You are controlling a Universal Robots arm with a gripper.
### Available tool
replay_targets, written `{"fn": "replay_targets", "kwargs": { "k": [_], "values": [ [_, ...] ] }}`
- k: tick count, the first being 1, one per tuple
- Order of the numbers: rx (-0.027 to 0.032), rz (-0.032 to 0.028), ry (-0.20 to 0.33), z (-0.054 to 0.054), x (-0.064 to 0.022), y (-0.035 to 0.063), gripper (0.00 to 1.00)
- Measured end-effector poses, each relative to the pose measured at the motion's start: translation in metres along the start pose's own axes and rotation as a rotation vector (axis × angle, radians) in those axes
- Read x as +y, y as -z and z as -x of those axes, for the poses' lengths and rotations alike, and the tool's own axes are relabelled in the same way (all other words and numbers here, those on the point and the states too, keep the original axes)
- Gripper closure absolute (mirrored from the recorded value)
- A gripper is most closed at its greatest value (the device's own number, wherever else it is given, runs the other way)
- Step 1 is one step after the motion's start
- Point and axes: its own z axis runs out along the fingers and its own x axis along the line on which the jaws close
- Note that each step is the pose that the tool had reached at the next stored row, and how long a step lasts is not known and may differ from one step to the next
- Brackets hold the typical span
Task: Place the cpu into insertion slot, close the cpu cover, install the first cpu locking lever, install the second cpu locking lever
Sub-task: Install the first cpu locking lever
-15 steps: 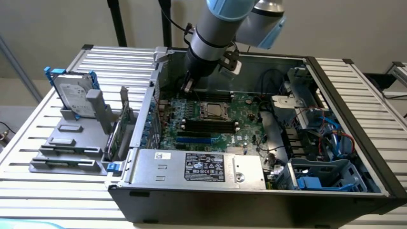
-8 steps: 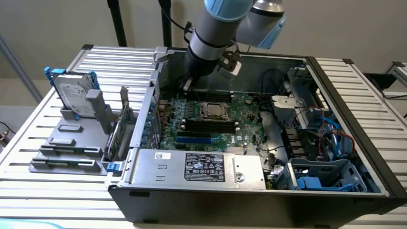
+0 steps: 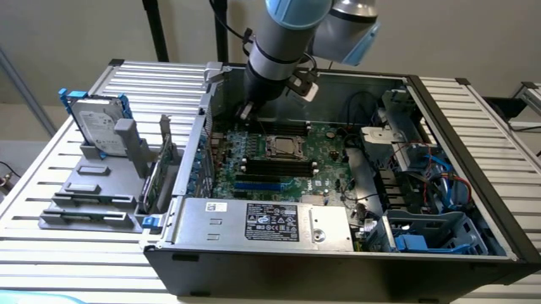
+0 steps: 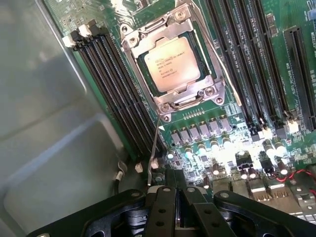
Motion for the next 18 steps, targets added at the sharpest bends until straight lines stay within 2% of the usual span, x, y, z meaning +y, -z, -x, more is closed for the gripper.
{"fn": "replay_targets", "kwargs": {
  "k": [3, 7, 10, 14, 18],
  "values": [
    [0.0036, 0.0011, -0.008, 0.002, -0.0048, -0.0011, 0.89],
    [0.0154, 0.0013, -0.022, 0.006, -0.0112, -0.0025, 0.89],
    [0.0350, 0.0015, -0.045, 0.006, -0.0121, -0.0027, 0.89],
    [0.0569, 0.0094, -0.091, 0.006, -0.0123, -0.0027, 0.89],
    [0.0814, 0.0121, -0.127, 0.006, -0.0125, -0.0028, 0.89]
  ]
}}
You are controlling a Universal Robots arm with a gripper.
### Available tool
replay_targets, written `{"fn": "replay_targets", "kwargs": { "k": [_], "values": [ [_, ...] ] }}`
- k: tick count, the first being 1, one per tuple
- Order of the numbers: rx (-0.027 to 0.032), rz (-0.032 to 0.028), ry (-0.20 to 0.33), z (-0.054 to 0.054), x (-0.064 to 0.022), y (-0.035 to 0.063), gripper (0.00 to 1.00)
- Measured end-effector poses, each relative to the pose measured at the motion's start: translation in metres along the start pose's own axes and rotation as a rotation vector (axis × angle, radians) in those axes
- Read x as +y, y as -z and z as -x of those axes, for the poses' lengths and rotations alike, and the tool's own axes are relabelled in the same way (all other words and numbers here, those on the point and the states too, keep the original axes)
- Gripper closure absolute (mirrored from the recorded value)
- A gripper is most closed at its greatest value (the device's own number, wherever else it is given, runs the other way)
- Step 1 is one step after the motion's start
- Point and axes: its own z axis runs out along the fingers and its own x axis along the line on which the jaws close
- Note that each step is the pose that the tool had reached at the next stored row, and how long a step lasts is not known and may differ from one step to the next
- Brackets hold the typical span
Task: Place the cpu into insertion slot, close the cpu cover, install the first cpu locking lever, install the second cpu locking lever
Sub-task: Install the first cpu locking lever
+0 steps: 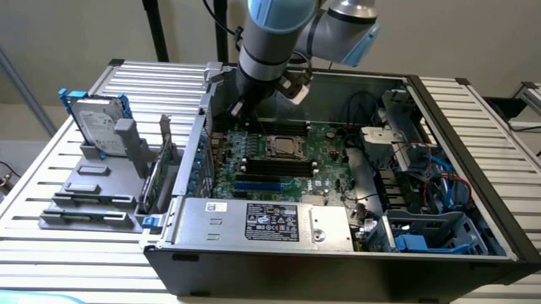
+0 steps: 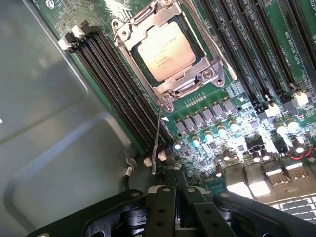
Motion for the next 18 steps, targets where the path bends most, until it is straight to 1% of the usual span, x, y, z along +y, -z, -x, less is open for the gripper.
{"fn": "replay_targets", "kwargs": {
  "k": [2, 3, 5, 9, 16, 18],
  "values": [
    [0.0103, 0.0002, -0.013, 0.0000, 0.0000, 0.0000, 0.89],
    [0.0135, 0.0007, -0.019, 0.0000, -0.0001, 0.0000, 0.89],
    [0.0175, 0.0028, -0.027, -0.0002, -0.0002, -0.0001, 0.89],
    [0.0214, 0.0052, -0.037, -0.0012, -0.0008, -0.0006, 0.89],
    [0.0241, 0.0053, -0.041, -0.0051, -0.0015, -0.0018, 0.89],
    [0.0258, 0.0064, -0.045, -0.0054, -0.0015, -0.0018, 0.89]
  ]
}}
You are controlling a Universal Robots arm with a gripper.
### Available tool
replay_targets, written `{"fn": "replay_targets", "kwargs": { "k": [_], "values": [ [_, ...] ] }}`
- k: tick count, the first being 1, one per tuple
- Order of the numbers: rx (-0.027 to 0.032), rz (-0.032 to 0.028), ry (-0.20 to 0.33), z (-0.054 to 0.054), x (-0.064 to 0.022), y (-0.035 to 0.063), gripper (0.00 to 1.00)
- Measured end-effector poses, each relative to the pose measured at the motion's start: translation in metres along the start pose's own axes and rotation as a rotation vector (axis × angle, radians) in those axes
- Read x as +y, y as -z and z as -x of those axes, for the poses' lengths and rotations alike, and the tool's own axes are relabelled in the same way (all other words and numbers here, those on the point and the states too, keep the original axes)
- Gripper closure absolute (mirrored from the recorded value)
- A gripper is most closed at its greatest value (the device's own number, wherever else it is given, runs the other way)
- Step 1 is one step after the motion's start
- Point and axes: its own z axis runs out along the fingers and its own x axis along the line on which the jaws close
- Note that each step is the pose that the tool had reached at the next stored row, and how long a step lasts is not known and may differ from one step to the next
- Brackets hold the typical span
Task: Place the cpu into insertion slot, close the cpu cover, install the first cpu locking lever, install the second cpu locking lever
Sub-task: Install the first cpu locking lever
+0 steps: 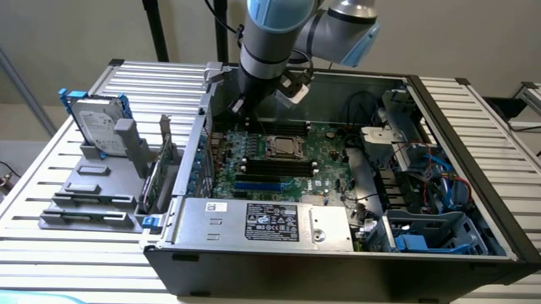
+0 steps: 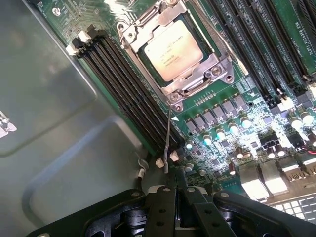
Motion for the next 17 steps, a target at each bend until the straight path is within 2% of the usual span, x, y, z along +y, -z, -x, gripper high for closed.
{"fn": "replay_targets", "kwargs": {
  "k": [6, 17],
  "values": [
    [0.0106, 0.0078, -0.028, -0.0006, 0.0004, 0.0001, 0.89],
    [0.0111, 0.0088, -0.031, -0.0030, 0.0035, 0.0007, 0.89]
  ]
}}
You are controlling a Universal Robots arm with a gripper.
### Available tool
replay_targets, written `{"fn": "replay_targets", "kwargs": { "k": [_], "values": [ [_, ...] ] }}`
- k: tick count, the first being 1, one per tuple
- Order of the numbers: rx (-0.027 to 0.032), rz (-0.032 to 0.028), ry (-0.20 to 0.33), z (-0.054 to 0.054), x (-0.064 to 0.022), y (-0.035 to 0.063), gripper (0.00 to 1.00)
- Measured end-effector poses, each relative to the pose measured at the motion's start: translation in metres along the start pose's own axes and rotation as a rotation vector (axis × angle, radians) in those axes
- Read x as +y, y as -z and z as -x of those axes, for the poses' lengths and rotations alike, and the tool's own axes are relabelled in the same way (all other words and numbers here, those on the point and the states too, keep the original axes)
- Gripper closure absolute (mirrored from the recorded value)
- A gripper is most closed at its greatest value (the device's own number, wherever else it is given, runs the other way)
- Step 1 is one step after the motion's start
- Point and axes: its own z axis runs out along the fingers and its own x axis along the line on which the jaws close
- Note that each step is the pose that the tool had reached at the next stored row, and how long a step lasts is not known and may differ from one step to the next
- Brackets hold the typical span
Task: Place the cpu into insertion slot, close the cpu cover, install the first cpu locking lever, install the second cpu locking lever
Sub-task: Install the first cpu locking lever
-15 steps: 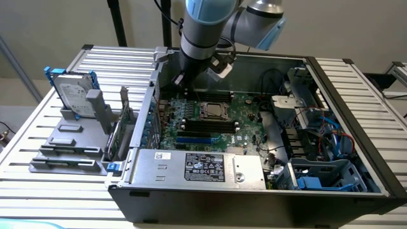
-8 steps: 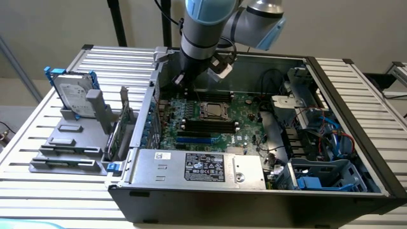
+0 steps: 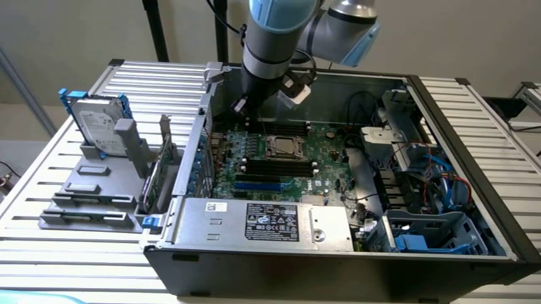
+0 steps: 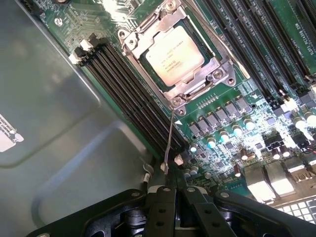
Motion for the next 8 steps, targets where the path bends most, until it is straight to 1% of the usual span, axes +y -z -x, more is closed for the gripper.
{"fn": "replay_targets", "kwargs": {
  "k": [5, 8],
  "values": [
    [0.0011, 0.0013, 0.001, -0.0026, 0.0034, 0.0006, 0.89],
    [0.0052, 0.0068, 0.004, -0.0034, 0.0049, 0.0010, 0.89]
  ]
}}
